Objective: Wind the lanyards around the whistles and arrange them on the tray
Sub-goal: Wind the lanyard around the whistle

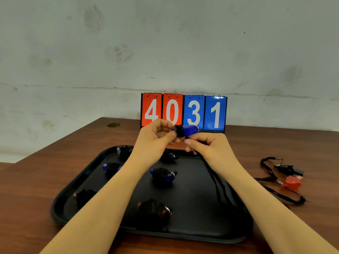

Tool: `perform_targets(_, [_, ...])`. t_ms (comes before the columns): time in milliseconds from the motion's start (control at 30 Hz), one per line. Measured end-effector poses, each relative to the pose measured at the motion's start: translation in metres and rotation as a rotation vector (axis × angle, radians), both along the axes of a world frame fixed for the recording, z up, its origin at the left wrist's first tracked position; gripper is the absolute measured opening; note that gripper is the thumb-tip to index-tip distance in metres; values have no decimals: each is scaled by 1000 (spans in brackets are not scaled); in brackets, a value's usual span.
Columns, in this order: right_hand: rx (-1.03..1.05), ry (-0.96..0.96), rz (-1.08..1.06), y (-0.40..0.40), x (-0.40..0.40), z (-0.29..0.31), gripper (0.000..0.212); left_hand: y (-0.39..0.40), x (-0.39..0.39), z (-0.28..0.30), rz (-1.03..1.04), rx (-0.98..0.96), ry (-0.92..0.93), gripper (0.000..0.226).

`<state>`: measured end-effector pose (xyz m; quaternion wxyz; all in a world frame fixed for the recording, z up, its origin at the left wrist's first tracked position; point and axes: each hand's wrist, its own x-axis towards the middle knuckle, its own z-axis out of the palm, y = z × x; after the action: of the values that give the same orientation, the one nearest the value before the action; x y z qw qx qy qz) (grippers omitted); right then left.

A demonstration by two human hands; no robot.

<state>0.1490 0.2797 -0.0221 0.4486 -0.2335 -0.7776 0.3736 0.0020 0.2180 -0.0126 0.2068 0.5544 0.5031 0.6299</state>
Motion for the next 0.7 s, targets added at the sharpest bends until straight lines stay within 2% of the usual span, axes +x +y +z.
perform_targets(167, [28,-49,-12,-4,-1,0,11,3,-1,0,131,-36,98,22])
perform_targets(300, [31,-52,7,-5,0,3,11,6,-3,-2,211,-50,163,15])
perform_targets(533, [118,-177,31,-12,3,9,18,8,-5,-7,338,-47,299,14])
perform_targets(600, [212,-246,-24,-10,3,7,15,7,-4,-7,339,-39,342,15])
perform_targets(700, [552,-258,-238,-4,0,1,14,7,-4,-7,336,-30,397,18])
